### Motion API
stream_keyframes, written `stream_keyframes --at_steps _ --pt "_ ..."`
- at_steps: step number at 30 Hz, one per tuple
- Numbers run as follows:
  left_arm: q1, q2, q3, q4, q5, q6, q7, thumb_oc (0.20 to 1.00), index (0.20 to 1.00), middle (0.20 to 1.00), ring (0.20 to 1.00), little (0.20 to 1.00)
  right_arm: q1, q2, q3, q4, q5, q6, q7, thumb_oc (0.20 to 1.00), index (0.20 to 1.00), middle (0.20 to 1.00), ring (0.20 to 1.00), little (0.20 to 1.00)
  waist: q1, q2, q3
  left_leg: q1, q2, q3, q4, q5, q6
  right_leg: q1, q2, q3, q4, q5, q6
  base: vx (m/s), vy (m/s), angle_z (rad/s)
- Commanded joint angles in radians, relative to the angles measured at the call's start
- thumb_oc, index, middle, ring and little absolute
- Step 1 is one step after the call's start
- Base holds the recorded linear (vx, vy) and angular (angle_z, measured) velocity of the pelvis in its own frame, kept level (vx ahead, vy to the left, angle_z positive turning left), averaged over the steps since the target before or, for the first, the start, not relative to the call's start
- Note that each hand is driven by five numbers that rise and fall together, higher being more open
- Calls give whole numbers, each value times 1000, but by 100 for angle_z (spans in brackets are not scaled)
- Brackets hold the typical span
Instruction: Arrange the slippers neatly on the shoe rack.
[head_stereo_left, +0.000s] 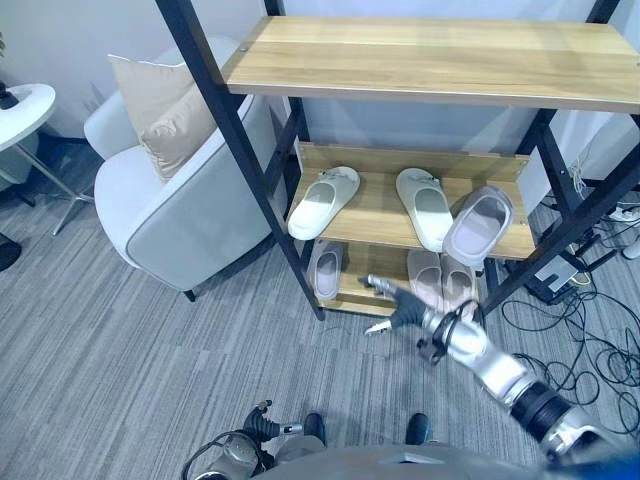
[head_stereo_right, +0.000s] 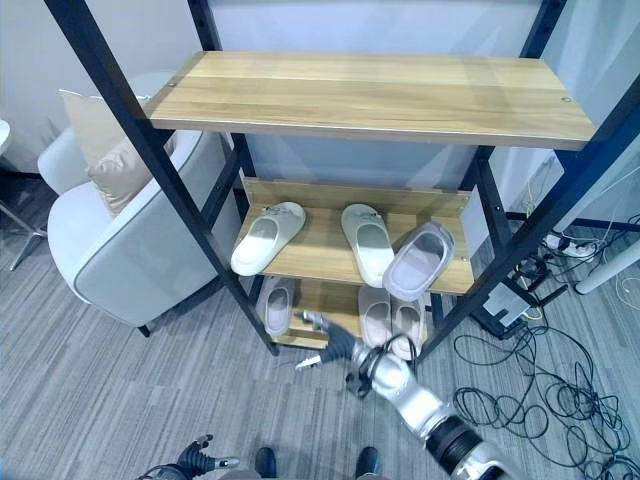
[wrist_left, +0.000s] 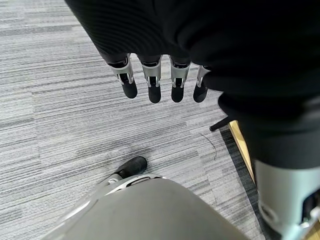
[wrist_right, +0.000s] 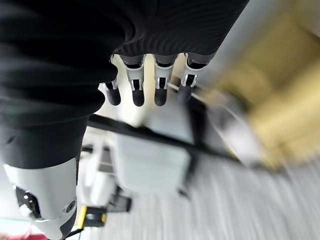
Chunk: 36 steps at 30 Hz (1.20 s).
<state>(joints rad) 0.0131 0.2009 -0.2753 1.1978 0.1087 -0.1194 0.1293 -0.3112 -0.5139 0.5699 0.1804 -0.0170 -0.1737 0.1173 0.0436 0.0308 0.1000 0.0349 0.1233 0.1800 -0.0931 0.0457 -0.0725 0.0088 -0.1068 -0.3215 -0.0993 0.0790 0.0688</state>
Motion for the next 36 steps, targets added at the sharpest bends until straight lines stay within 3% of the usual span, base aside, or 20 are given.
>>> stream_keyframes --at_steps 1,7,12,24,36 --pt "-66 -26 -65 67 28 -19 2 1000 1000 1000 1000 1000 -71 30 -22 51 -166 -70 -119 1000 1000 1000 1000 1000 6 -33 9 -16 8 -25 6 -35 -35 77 -53 -22 12 -121 99 0 0 0" --pt "-68 -13 -67 69 19 -20 16 1000 1000 1000 1000 1000 -232 -55 -115 171 -308 -31 -296 1000 1000 1000 1000 1000 28 -38 18 -61 5 -38 6 -24 -35 41 -55 -28 12 -110 101 0 -4 2" --pt "-72 -6 -96 66 2 -27 29 1000 1000 1000 1000 1000 -338 -109 -170 444 -217 -3 -391 1000 1000 1000 1000 1000 41 -34 28 -122 -6 -50 6 -4 -38 -11 -61 -32 12 -96 101 -7 5 7" --pt "-77 4 -117 60 -25 -44 44 1000 1000 1000 1000 1000 -439 -166 -212 611 -91 -16 -451 1000 1000 1000 1000 1000 63 -29 35 -196 -11 -64 6 19 -50 -73 -66 -40 12 -85 103 9 -3 3" --pt "-89 22 -126 62 -51 -60 51 1000 1000 1000 1000 1000 -607 -206 -97 767 -95 -7 -442 1000 1000 1000 1000 1000 97 -42 55 -256 -7 -72 6 38 -69 -124 -64 -52 12 -75 110 7 -6 5"
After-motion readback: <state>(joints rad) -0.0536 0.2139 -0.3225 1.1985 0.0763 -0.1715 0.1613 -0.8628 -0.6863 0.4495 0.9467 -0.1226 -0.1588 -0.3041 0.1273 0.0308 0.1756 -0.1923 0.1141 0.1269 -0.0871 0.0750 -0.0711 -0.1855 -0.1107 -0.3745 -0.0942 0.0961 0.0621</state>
